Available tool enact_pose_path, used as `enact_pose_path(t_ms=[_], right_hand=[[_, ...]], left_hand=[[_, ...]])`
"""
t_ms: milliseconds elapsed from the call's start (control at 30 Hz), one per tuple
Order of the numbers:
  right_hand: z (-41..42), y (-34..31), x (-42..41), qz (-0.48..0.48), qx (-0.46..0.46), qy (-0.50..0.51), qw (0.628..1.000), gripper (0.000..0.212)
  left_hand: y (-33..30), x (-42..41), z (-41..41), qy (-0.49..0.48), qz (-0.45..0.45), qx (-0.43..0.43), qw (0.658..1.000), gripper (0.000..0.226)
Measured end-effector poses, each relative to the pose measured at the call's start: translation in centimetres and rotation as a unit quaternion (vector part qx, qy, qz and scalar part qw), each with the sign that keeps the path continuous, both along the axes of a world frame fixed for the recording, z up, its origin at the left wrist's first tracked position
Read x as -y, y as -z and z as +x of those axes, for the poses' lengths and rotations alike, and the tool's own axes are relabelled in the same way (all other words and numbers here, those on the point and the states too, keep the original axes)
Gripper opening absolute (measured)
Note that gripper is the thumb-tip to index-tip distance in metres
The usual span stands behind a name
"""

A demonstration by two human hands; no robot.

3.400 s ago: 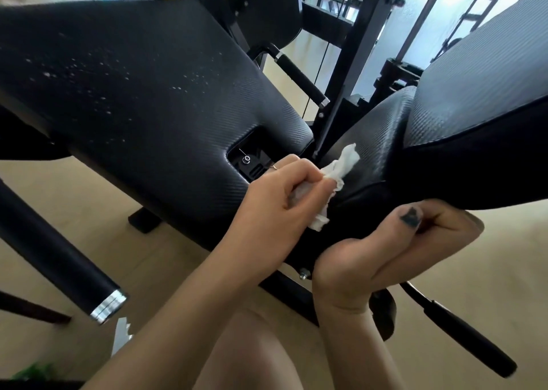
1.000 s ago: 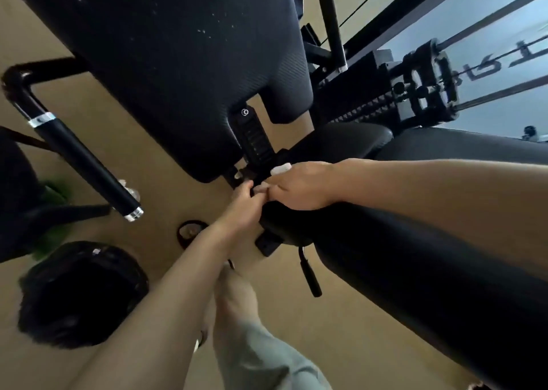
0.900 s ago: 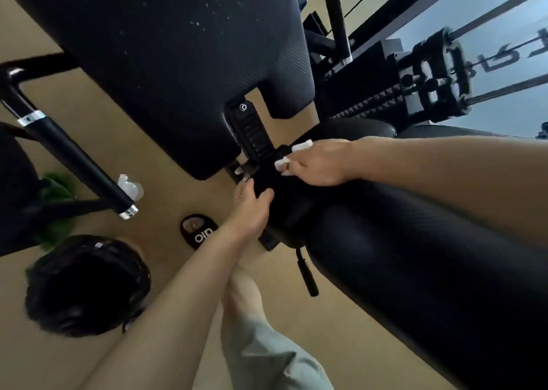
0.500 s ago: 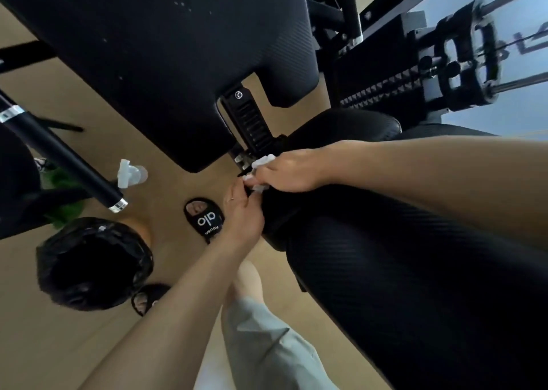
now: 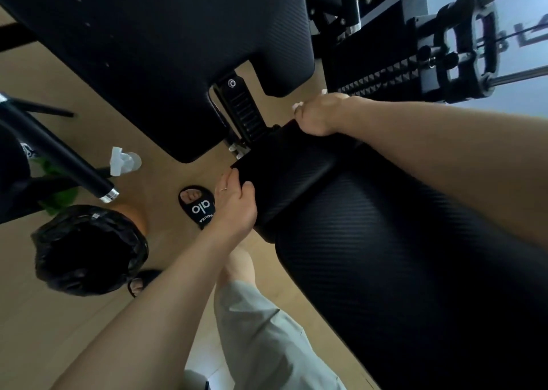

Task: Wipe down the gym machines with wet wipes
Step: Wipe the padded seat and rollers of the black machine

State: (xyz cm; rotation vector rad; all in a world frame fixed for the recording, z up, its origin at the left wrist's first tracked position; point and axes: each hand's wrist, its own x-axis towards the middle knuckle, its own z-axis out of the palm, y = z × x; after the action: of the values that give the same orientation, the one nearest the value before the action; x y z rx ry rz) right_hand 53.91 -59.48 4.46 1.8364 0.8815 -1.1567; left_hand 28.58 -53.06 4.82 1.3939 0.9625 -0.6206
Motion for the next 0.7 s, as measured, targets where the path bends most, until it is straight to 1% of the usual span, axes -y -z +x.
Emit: enact_pose_path(t_ms=[33, 100, 167, 200, 233, 267, 333, 400, 433, 500, 633, 700], right_hand=[[-0.5, -0.3, -0.1, 0.007, -0.021, -0.005, 1.000, 0.064], [-3.2, -1.4, -1.1, 0.054, -0.099, 0.008, 0.994, 0.059], [-6.5, -2.7, -2.4, 0.091, -0.189, 0.005, 0.978, 0.070], [-7.2, -2.5, -2.7, 0.100, -0.214, -0.004, 0.972, 0.074], [-7.1, -2.4, -3.0, 0.095, -0.215, -0.015, 0.972, 0.072], [-6.4, -1.7, -3.0, 0.099, -0.210, -0.018, 0.972, 0.071], [-3.9, -1.1, -2.1, 0.088, -0.148, -0.003, 0.985, 0.076], [-0.6, -1.4, -0.6, 0.050, -0.079, 0.020, 0.995, 0.065], [0.9, -1.5, 0.4, 0.041, -0.048, 0.056, 0.996, 0.058], [2.2, -3.5, 1.4, 0.042, 0.004, 0.094, 0.995, 0.053], [2.3, -6.4, 3.3, 0.073, 0.046, 0.141, 0.986, 0.043], [1.9, -8.0, 4.2, 0.070, 0.043, 0.139, 0.987, 0.038]], left_hand=[[-0.2, 0.0, 0.0, -0.001, 0.001, -0.002, 1.000, 0.054], [-0.4, 0.0, 0.1, -0.001, 0.013, -0.004, 1.000, 0.054], [-0.4, -0.2, 0.2, 0.005, 0.023, -0.006, 1.000, 0.054], [-0.5, -0.2, 0.3, 0.007, 0.026, -0.006, 1.000, 0.054], [-0.6, -0.3, 0.4, 0.009, 0.027, -0.007, 1.000, 0.054], [-0.8, -0.2, 0.4, 0.009, 0.026, -0.011, 1.000, 0.053], [-1.0, -0.1, 0.3, 0.005, 0.026, -0.013, 1.000, 0.053], [-1.1, 0.0, 0.1, 0.000, 0.022, -0.010, 1.000, 0.053], [-1.2, 0.0, 0.2, -0.001, 0.022, -0.009, 1.000, 0.053], [-0.9, 0.0, 0.2, -0.003, 0.026, -0.007, 1.000, 0.052], [-0.8, 0.0, 0.2, 0.005, 0.036, -0.005, 0.999, 0.052], [-0.9, -0.1, 0.3, 0.001, 0.031, -0.007, 1.000, 0.052]])
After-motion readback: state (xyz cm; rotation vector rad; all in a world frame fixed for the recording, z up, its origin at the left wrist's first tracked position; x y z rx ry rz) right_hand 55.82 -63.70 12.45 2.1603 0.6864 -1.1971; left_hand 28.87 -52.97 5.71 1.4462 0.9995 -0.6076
